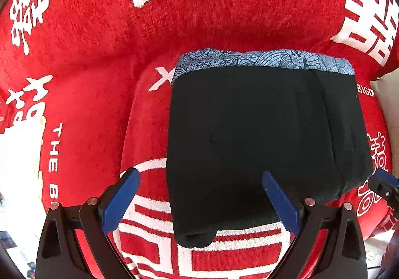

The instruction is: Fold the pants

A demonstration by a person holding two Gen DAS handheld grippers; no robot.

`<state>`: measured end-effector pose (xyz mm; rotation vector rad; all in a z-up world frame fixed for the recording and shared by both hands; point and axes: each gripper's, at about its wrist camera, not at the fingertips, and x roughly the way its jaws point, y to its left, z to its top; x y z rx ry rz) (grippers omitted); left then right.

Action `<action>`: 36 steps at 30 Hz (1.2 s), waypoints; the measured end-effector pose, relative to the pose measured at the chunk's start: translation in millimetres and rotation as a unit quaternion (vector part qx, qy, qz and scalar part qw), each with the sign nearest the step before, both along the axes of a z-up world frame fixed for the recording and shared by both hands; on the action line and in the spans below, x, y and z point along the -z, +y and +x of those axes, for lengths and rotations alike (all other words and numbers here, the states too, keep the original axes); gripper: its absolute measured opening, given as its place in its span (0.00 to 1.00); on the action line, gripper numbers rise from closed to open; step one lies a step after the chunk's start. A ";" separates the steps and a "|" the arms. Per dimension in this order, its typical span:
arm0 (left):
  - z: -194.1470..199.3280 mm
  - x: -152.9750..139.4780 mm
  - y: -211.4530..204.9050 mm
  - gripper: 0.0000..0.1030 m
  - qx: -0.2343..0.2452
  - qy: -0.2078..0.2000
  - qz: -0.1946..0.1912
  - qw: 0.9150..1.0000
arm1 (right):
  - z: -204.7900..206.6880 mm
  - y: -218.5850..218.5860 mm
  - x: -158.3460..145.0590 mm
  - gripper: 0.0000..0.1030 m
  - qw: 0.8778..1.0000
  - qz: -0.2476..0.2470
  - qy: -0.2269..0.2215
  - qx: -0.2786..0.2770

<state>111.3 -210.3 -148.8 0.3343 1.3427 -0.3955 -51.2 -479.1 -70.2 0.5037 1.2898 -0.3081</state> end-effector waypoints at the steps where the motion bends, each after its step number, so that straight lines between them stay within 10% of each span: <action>1: 1.7 -0.6 0.9 0.96 0.000 -0.001 -0.003 1.000 | 1.4 -0.4 -0.1 0.75 1.000 -0.002 -0.001 0.000; 21: 37.9 22.2 21.5 0.96 -0.018 0.054 -0.049 0.997 | 15.0 -43.4 8.8 0.75 0.999 0.038 -0.021 0.025; 36: 87.8 56.6 33.2 0.96 -0.010 0.178 -0.165 0.970 | 45.5 -75.7 46.1 0.75 0.983 0.178 -0.052 0.009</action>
